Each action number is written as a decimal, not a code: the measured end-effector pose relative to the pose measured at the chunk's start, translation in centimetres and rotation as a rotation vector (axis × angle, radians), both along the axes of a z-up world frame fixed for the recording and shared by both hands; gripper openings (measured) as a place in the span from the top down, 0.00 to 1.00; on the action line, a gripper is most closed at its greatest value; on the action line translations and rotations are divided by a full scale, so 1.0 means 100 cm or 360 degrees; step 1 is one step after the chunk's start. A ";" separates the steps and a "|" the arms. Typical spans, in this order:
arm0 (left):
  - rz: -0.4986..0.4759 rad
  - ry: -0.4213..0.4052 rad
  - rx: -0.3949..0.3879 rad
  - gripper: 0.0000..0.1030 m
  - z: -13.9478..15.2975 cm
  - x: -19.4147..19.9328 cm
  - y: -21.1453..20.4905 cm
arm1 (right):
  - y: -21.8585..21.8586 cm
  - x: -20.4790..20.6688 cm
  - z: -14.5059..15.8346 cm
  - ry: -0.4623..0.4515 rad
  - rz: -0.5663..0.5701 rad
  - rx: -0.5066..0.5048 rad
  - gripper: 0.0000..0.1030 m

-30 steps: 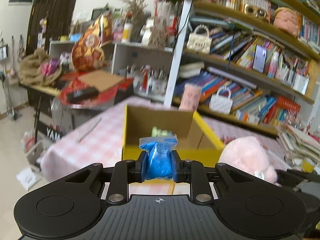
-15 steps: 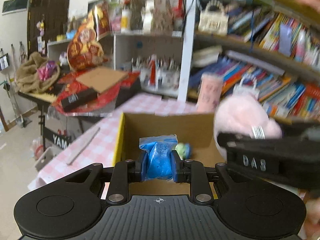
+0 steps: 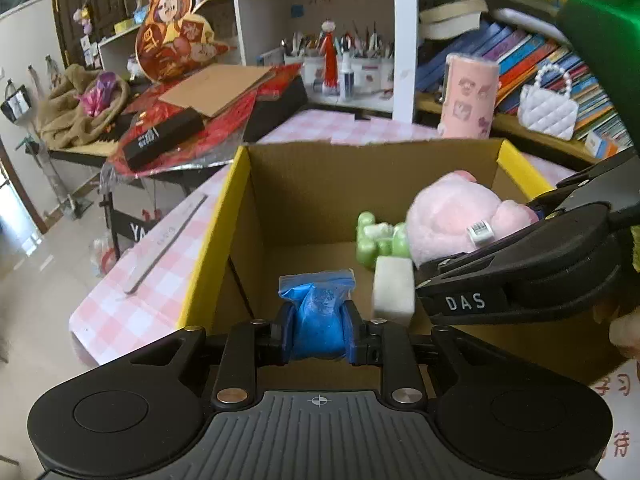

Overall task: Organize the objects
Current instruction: 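Carry the blue plush and pink pig into the yellow box and release both, then withdraw both grippers from the box back over the table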

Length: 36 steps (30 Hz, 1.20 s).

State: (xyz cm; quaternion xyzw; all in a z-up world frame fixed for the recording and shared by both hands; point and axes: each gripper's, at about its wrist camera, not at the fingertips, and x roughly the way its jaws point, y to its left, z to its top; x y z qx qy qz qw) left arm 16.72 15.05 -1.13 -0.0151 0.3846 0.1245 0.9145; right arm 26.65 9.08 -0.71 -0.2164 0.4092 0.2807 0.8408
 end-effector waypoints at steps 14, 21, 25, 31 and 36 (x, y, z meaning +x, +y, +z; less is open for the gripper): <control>-0.0073 -0.0291 0.0016 0.20 0.036 -0.018 -0.016 | -0.052 -0.017 0.063 -0.0293 -0.0232 0.0491 0.15; 0.0039 -0.0453 0.0000 0.09 0.067 -0.047 -0.006 | -0.097 -0.072 0.098 -0.0502 -0.0433 0.0644 0.15; 0.0053 -0.0496 -0.0049 0.07 0.075 -0.074 0.003 | -0.111 -0.108 0.096 -0.0530 -0.0509 0.0655 0.15; 0.0033 -0.0498 -0.0053 0.06 0.072 -0.115 0.002 | -0.109 -0.165 0.078 -0.0554 -0.0574 0.0617 0.15; 0.0034 -0.0445 -0.0039 0.06 0.062 -0.150 -0.001 | -0.111 -0.210 0.059 -0.0524 -0.0657 0.0599 0.15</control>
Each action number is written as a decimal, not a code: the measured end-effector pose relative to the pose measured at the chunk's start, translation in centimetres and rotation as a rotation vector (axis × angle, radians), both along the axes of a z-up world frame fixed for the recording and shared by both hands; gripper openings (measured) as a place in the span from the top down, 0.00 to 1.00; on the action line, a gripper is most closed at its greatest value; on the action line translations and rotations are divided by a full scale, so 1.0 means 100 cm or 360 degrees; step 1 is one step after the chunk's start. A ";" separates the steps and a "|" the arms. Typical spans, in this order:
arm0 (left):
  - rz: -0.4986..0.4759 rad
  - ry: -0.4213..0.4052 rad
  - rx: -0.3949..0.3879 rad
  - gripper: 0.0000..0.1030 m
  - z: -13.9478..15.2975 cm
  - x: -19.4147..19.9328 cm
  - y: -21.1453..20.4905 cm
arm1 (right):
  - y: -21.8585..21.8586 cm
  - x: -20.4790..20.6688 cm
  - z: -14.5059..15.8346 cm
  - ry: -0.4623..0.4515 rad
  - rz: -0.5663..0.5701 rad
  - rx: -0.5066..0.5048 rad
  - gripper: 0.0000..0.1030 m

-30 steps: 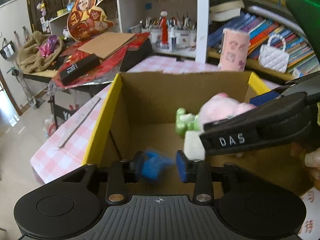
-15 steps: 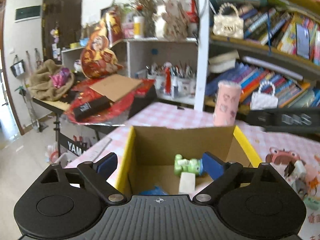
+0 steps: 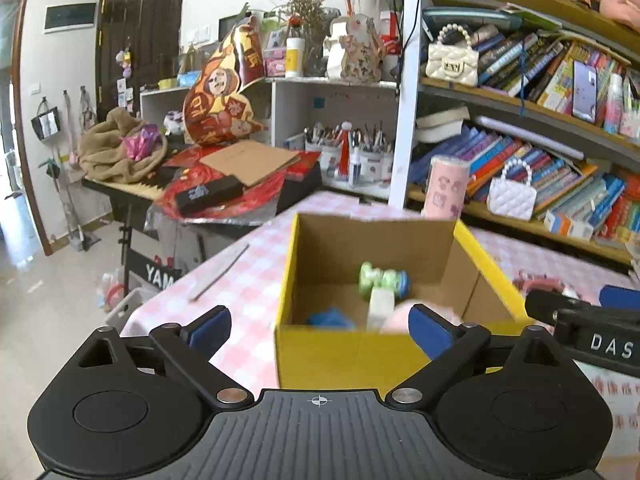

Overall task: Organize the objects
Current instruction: 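Withdraw both grippers from the box back over the table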

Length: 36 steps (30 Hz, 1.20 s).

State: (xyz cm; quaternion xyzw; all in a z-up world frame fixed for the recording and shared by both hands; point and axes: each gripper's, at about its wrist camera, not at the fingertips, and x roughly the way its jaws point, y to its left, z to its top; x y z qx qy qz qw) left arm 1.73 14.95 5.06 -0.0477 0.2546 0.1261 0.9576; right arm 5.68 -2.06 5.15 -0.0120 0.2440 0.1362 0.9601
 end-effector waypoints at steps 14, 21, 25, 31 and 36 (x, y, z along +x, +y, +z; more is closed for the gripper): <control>-0.0142 0.0160 0.0013 0.06 -0.036 -0.073 -0.028 | -0.023 -0.107 -0.057 0.0215 -0.0184 -0.0101 0.17; -0.0317 0.0195 0.0016 0.06 -0.041 -0.080 -0.058 | -0.051 -0.127 -0.057 0.0243 -0.0345 -0.0107 0.17; -0.0422 0.0205 0.0033 0.06 -0.042 -0.079 -0.077 | -0.067 -0.136 -0.059 0.0271 -0.0445 -0.0096 0.17; -0.0582 0.0216 0.0054 0.06 -0.043 -0.072 -0.105 | -0.094 -0.146 -0.058 0.0280 -0.0613 -0.0082 0.17; -0.0686 0.0233 0.0048 0.06 -0.046 -0.066 -0.125 | -0.114 -0.149 -0.058 0.0297 -0.0710 -0.0086 0.17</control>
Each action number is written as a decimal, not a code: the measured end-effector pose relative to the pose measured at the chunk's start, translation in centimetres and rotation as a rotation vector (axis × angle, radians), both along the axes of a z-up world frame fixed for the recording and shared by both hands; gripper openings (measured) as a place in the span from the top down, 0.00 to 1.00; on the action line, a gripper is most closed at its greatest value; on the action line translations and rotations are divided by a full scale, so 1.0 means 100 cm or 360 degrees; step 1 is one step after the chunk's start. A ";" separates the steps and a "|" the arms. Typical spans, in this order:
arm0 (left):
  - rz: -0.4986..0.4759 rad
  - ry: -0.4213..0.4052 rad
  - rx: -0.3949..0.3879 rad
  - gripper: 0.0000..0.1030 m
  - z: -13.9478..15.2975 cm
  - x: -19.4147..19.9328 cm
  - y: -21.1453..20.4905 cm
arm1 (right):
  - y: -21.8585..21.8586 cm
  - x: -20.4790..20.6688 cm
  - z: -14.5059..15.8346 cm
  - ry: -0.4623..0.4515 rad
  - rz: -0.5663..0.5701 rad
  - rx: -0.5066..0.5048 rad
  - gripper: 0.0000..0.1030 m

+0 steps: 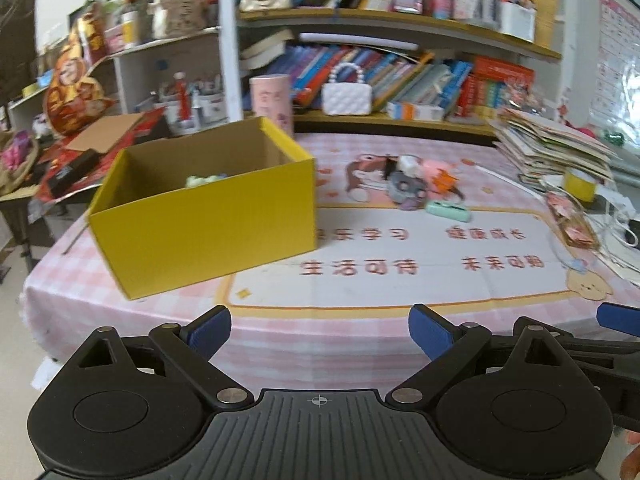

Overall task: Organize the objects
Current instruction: 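Withdraw both grippers from the box back over the table, then grasp the grey toy car with the left gripper while the right grasps the mint-green stapler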

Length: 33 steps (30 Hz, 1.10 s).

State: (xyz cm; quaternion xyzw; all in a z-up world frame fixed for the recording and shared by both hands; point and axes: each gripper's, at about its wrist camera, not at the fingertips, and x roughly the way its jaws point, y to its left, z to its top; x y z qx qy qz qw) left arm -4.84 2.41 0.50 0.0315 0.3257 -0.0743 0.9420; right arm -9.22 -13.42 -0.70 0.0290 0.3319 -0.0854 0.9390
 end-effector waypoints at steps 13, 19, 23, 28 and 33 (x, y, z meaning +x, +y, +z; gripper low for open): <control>-0.0060 0.0031 -0.0015 0.06 -0.002 0.028 -0.032 | -0.028 0.025 -0.003 0.0043 -0.0038 -0.0004 0.18; -0.0034 0.0042 -0.0025 0.06 -0.002 0.048 -0.045 | -0.041 0.048 -0.003 0.0063 -0.0013 -0.0006 0.19; -0.0014 0.0053 -0.0033 0.06 -0.003 0.064 -0.055 | -0.051 0.068 -0.005 0.0082 0.0017 0.0001 0.19; -0.0007 0.0061 -0.0029 0.06 -0.003 0.088 -0.071 | -0.064 0.096 -0.005 0.0083 0.0101 0.0018 0.19; 0.0030 0.0056 -0.0028 0.06 -0.003 0.117 -0.089 | -0.080 0.127 -0.007 0.0075 0.0177 0.0031 0.21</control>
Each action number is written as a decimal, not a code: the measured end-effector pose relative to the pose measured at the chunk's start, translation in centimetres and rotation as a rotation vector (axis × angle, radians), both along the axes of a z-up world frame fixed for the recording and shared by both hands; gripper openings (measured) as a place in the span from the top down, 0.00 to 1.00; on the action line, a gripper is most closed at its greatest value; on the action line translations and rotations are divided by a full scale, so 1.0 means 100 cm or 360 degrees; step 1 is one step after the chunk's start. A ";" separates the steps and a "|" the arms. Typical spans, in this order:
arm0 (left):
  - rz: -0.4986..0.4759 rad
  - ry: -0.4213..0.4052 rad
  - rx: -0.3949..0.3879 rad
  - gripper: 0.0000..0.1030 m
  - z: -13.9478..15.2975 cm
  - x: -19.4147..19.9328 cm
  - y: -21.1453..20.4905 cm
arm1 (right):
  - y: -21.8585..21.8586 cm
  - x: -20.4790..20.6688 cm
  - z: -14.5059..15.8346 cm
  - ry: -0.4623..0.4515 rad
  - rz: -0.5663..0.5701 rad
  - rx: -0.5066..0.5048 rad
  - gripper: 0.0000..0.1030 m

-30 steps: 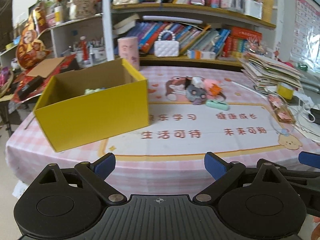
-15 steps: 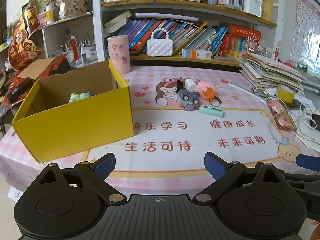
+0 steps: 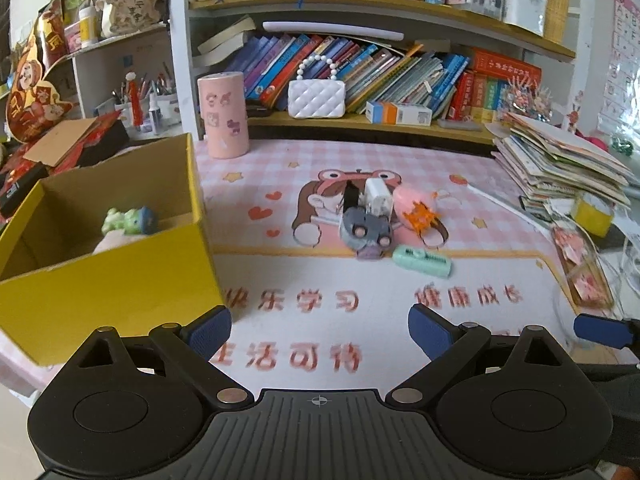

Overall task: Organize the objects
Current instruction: 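Grasp the grey toy car with the left gripper while the right grasps the mint-green stapler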

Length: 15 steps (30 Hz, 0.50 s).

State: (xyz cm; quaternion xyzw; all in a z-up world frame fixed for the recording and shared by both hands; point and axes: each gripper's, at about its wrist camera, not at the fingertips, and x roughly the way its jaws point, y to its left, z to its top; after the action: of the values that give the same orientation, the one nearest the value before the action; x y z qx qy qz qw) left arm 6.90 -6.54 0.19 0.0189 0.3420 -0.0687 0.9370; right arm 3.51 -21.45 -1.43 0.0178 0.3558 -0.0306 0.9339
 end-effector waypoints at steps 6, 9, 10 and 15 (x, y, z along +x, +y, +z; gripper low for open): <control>0.0055 0.0019 0.0006 0.07 -0.004 0.035 -0.016 | -0.017 0.038 -0.011 0.0012 0.0126 0.0020 0.27; 0.0098 0.0030 0.0004 0.08 -0.006 0.053 -0.022 | -0.022 0.055 -0.018 0.0021 0.0190 0.0010 0.32; 0.0111 0.0035 0.0003 0.08 -0.007 0.058 -0.023 | -0.023 0.062 -0.021 0.0022 0.0215 0.0005 0.33; 0.0157 0.0063 0.0008 0.08 -0.010 0.083 -0.029 | -0.026 0.093 -0.034 0.0027 0.0322 -0.0016 0.36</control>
State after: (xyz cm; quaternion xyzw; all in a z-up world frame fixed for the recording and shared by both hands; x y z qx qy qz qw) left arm 15.23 -9.42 -0.79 0.0032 0.3610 -0.0220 0.9323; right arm 12.86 -24.02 -4.81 -0.0233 0.3635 0.0617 0.9293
